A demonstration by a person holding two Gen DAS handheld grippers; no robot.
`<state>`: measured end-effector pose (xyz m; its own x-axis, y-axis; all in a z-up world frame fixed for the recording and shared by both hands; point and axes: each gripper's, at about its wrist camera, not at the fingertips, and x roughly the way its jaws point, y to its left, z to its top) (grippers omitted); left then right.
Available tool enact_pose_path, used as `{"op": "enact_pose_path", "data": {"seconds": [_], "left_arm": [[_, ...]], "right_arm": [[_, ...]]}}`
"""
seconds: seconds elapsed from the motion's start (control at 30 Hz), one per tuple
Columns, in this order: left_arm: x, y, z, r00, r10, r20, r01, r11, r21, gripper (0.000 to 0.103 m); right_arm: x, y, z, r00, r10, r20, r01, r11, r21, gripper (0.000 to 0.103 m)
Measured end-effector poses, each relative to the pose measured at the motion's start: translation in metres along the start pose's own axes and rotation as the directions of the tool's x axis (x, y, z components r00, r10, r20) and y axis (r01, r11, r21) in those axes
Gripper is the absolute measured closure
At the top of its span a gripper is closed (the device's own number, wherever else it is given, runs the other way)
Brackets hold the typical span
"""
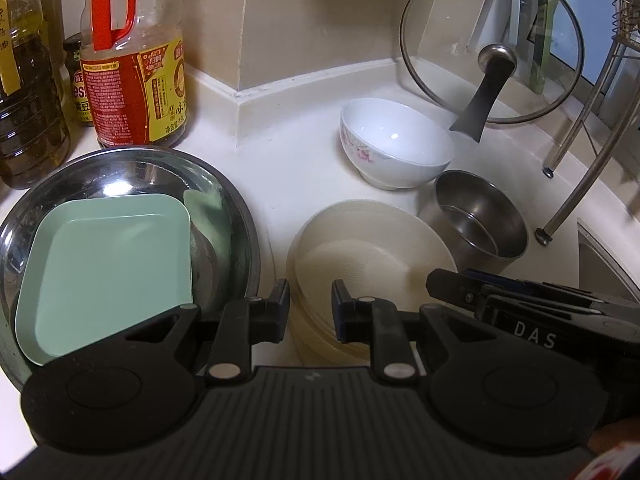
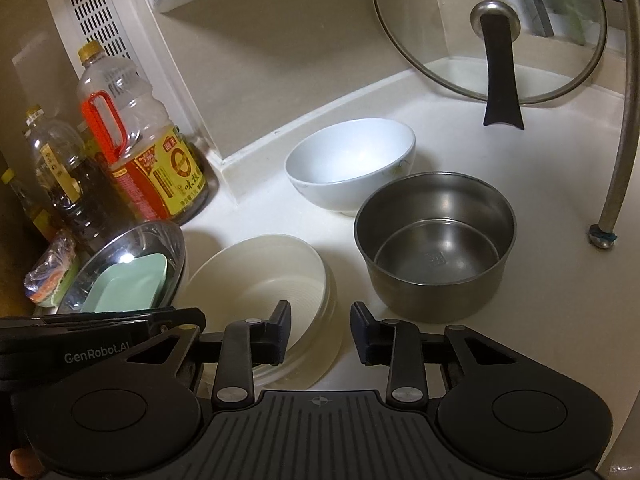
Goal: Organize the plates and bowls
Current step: 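Close both grippers on the cream bowl rim and lift it, then carry the cream bowls over and lower them onto the white bowl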
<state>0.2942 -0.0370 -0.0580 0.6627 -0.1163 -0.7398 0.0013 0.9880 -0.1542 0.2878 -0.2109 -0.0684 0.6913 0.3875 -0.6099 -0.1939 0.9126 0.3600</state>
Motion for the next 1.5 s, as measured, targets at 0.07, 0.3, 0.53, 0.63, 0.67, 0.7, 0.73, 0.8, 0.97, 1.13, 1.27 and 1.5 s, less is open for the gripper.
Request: {"op": "enact_pose_path", "data": {"seconds": [0.07,0.3,0.53,0.63,0.67,0.7,0.73,0.8,0.97,1.13,1.27,1.5], "left_arm": [[0.003,0.001,0.0,1.0,0.002,-0.008,-0.002,1.0,-0.003,0.084],[0.007,0.001,-0.001,1.0,0.003,-0.006,-0.003,1.0,0.004,0.085],[0.003,0.001,0.0,1.0,-0.002,0.003,0.002,1.0,0.002,0.085],[-0.001,0.001,0.003,1.0,-0.007,0.015,0.007,1.0,-0.001,0.085],[-0.003,0.001,0.004,1.0,-0.008,0.019,0.008,1.0,-0.001,0.085],[-0.004,0.002,0.004,1.0,-0.01,0.023,0.01,1.0,-0.001,0.085],[-0.006,0.002,0.005,1.0,-0.011,0.027,0.011,1.0,0.0,0.085],[-0.008,0.001,0.007,0.999,-0.012,0.035,0.012,1.0,-0.001,0.085],[-0.015,0.001,0.015,0.998,-0.018,0.065,0.018,1.0,0.0,0.085],[-0.023,0.0,0.029,0.994,-0.027,0.108,0.026,1.0,0.013,0.085],[-0.023,-0.005,0.043,0.99,-0.038,0.133,0.034,0.999,0.032,0.085],[-0.013,-0.017,0.07,0.984,-0.068,0.162,0.057,0.996,0.071,0.085]], "right_arm": [[0.002,0.001,0.0,1.0,-0.002,-0.003,0.002,1.0,-0.003,0.072],[0.005,0.003,0.001,1.0,-0.008,-0.007,0.007,1.0,-0.015,0.084],[0.001,0.004,0.004,1.0,0.0,0.002,0.0,1.0,-0.015,0.084],[-0.001,0.005,0.006,1.0,0.006,0.01,-0.006,1.0,-0.016,0.084],[-0.002,0.005,0.007,1.0,0.008,0.012,-0.008,1.0,-0.015,0.084],[-0.003,0.005,0.008,1.0,0.011,0.015,-0.01,1.0,-0.014,0.084],[-0.004,0.006,0.009,1.0,0.012,0.017,-0.012,1.0,-0.013,0.084],[-0.005,0.006,0.011,1.0,0.018,0.022,-0.017,1.0,-0.013,0.084],[-0.008,0.007,0.019,0.999,0.031,0.037,-0.031,0.999,-0.019,0.084],[-0.013,0.009,0.031,0.997,0.043,0.065,-0.042,0.999,-0.026,0.084],[-0.014,0.008,0.044,0.995,0.04,0.087,-0.038,0.999,-0.024,0.084],[-0.014,0.0,0.071,0.991,0.015,0.132,-0.014,1.0,-0.01,0.084]]}}
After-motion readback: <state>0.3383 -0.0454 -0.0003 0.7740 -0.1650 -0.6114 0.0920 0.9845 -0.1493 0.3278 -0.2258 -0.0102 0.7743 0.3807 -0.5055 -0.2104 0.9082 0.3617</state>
